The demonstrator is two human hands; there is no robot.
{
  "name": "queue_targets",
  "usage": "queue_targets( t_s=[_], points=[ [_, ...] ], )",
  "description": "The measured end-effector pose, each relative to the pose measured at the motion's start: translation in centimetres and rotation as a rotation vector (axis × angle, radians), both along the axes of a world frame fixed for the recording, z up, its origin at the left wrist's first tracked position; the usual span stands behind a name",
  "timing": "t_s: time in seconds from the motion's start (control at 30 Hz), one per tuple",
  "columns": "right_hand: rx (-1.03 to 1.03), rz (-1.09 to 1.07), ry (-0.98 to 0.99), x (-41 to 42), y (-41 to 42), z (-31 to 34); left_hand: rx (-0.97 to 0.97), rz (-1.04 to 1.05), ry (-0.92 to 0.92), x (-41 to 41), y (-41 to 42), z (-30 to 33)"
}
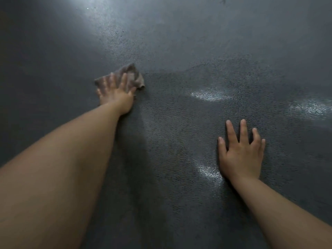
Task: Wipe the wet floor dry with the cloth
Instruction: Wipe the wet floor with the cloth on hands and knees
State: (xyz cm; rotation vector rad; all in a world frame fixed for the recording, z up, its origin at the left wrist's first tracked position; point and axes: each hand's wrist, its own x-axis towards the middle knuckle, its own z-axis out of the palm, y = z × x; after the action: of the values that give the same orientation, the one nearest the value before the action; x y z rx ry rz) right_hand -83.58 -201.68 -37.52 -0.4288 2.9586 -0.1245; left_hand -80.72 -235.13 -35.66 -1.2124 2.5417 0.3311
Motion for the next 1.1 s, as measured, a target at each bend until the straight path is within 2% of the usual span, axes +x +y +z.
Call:
queue_targets(
  t_s=[0.13,0.2,0.27,0.3,0.43,0.5,0.57,0.67,0.73,0.8,0.93,1.03,1.1],
  points=[
    [0.020,0.001,-0.009,0.0,-0.1,-0.1,-0.009,0.424,0.011,5.4,-4.1,0.4],
    [0.020,-0.002,-0.007,-0.1,-0.1,-0.2,-0.017,0.507,0.006,5.2,-3.7,0.0],
    [0.027,-0.001,-0.004,0.0,-0.2,-0.2,-0.006,0.507,0.042,3.6,-1.8,0.1],
    [0.031,0.000,-0.001,0.0,-0.2,-0.3,0.003,0.432,0.063,2.3,-0.2,0.1],
    [0.048,0.003,-0.025,0.0,-0.3,-0.1,0.111,-0.174,0.039,-1.6,10.7,0.5],
    [0.056,0.006,-0.034,0.0,-0.2,0.0,0.135,-0.402,0.014,-1.3,15.6,0.5],
    [0.069,0.006,-0.043,0.0,-0.1,0.1,0.106,-0.501,0.008,0.1,17.1,0.3],
    [0.106,0.011,-0.068,0.0,0.1,0.3,0.034,-0.535,0.019,3.3,14.5,0.0],
    [0.128,0.002,-0.105,0.0,-0.1,0.6,0.013,-0.464,0.014,5.8,11.2,0.0],
    [0.142,-0.007,-0.135,0.1,-0.3,1.0,-0.007,-0.308,0.007,8.7,7.5,0.1],
    [0.162,-0.018,-0.157,0.3,-0.7,1.3,-0.035,0.171,0.030,15.4,1.0,0.5],
    [0.167,-0.025,-0.160,0.4,-1.0,1.4,-0.024,0.476,0.022,17.4,0.6,0.6],
    [0.176,-0.028,-0.163,0.5,-1.2,1.4,-0.006,0.568,0.049,15.9,2.6,0.8]
  ],
)
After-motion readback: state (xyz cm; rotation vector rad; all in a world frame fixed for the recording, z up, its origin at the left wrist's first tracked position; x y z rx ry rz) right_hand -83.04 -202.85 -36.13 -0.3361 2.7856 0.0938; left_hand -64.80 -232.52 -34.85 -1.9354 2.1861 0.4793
